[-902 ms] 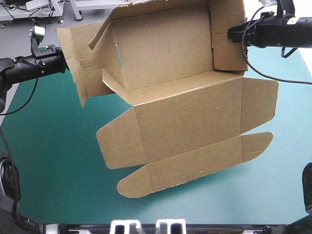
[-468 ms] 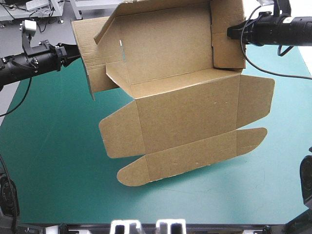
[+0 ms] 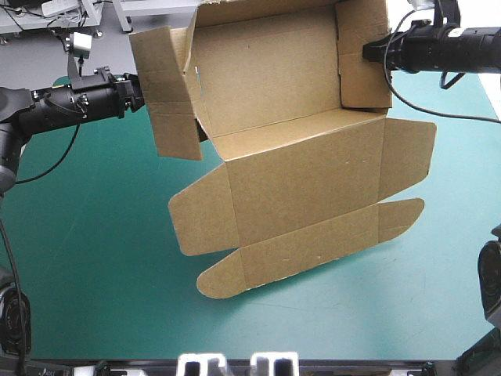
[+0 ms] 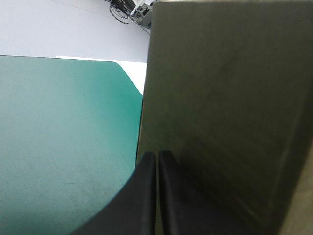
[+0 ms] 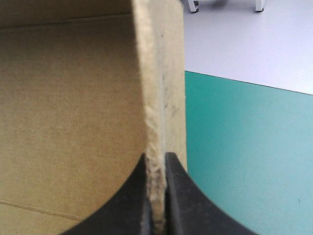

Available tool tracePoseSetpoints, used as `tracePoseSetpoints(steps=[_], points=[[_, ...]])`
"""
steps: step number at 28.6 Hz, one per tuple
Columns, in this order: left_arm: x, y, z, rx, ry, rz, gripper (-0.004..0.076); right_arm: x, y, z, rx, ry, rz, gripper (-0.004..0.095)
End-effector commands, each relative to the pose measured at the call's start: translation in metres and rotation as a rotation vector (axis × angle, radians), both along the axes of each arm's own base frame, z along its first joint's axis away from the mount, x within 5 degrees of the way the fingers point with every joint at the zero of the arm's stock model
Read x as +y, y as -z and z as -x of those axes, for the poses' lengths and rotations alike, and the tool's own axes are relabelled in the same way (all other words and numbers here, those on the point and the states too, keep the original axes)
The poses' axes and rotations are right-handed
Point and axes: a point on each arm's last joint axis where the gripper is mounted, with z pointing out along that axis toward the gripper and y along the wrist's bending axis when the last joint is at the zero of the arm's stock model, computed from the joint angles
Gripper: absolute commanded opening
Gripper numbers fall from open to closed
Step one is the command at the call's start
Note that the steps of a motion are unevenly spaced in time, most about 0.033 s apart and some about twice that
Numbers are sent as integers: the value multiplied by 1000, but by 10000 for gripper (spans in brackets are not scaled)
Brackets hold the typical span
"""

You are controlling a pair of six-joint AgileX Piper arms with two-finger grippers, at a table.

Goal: Fold the box

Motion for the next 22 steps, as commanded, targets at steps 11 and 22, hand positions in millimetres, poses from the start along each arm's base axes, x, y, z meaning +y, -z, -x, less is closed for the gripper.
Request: tracePoseSetpoints(steps=[11, 22], points=[[-12, -37, 24, -122, 105, 147, 5, 1, -32, 17, -135, 18, -78, -16], [-31, -36, 28, -169, 167, 120, 193, 5, -31, 14, -149, 43, -33, -17]])
